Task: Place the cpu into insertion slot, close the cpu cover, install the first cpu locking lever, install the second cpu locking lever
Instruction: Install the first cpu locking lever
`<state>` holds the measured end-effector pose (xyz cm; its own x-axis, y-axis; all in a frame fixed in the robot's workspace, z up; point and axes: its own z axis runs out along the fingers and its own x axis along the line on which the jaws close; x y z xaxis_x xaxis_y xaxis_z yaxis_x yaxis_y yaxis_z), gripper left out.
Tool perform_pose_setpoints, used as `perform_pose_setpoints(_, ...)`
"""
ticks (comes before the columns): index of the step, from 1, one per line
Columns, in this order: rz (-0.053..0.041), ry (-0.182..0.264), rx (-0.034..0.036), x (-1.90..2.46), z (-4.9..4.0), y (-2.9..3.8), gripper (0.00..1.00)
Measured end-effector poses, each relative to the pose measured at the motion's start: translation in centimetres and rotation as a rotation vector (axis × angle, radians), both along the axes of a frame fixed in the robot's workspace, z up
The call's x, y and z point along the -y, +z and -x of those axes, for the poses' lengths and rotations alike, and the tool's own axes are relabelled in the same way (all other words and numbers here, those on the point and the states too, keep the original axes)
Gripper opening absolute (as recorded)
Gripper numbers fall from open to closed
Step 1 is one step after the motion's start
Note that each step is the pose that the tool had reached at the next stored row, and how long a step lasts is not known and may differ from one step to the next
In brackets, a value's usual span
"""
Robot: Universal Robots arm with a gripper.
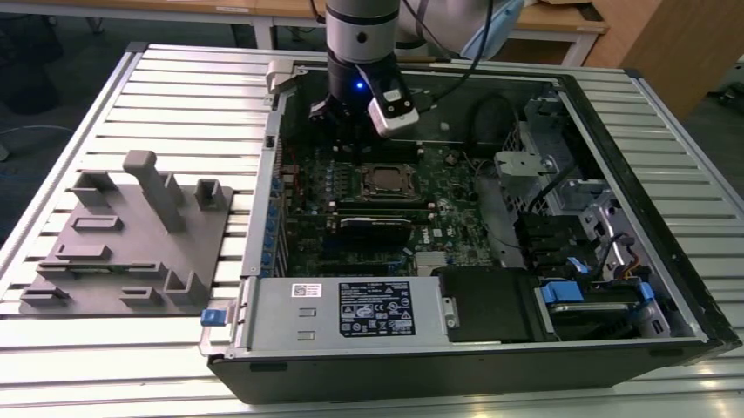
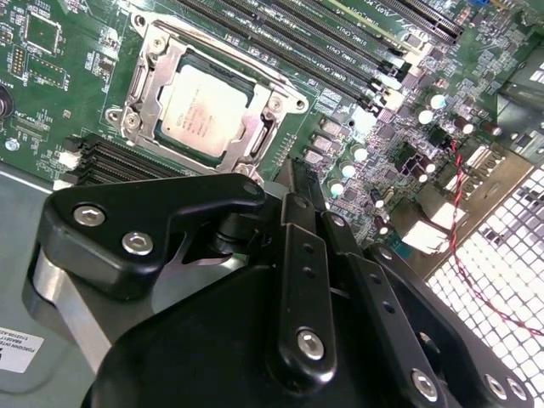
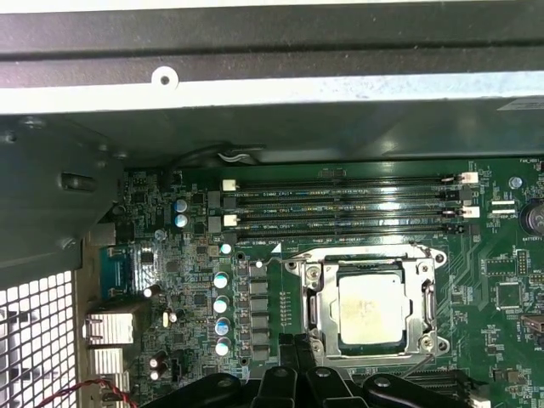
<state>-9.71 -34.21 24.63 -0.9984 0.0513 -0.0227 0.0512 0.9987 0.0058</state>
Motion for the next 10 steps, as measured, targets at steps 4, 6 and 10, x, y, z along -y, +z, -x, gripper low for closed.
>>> perform_pose_setpoints(4,0.0,0.0,-0.0046,0.0,0.0,0.05,0.1)
perform_pose_setpoints(6,0.0001,0.0,-0.0046,0.0,0.0,0.05,0.1)
perform_pose_setpoints(10,0.0002,0.0,-0.0048,0.0,0.0,0.05,0.1)
